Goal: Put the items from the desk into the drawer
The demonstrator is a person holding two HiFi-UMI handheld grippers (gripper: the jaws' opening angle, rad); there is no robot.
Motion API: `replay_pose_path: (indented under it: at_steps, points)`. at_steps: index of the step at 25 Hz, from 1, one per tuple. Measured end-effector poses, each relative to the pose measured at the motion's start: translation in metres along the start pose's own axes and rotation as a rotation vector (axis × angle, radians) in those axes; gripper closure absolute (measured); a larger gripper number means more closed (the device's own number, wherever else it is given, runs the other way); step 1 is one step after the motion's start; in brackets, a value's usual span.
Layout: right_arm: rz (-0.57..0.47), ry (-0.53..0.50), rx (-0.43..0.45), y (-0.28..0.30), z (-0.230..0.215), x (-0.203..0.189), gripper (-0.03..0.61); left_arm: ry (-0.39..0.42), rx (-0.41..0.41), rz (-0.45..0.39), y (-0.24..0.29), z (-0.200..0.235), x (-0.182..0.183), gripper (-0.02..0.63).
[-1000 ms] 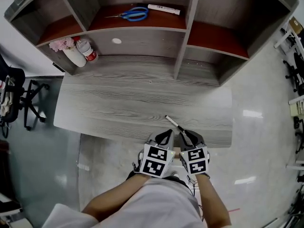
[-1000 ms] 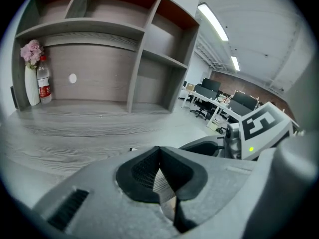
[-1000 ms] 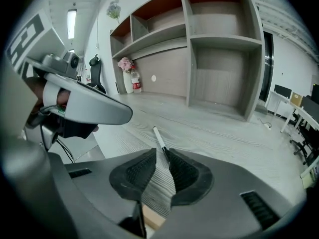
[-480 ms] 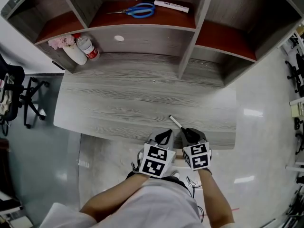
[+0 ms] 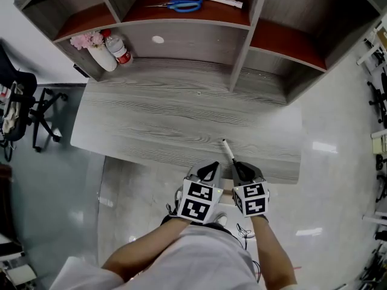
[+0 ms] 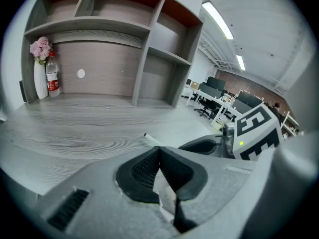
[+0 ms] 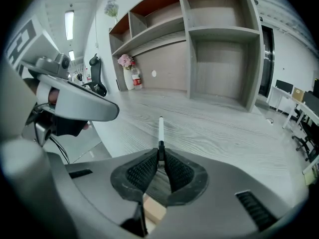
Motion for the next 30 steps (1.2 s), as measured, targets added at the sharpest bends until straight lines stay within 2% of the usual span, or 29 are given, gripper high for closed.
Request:
replay_pose_path:
  at_steps: [11,21,30]
  points:
    - [-0.036,0.015,0.028,-0.054,0.012,-0.032,0.540,-0.015,0.053,-0.008,-0.017,-0.045,-0.032,0.612]
    - [-0.055,0.018,0.049,-0.102,0.023,-0.073,0.540,-0.062,0.121,-0.076,-0.030,-0.071,-0.061,0.612]
    - [-0.017,0.057,0.051,-0.118,0.035,-0.120,0.540,-0.062,0.130,-0.048,-0.037,-0.087,-0.091,0.612]
Point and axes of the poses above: the fingertips, and each gripper's own axes: y forward along the fingers, z to its left, x out of its top, the point moved 3 cm from there along -y, backward along the fingers, and after that the axes turned 9 degrees about -z, right-handed, at the moved point
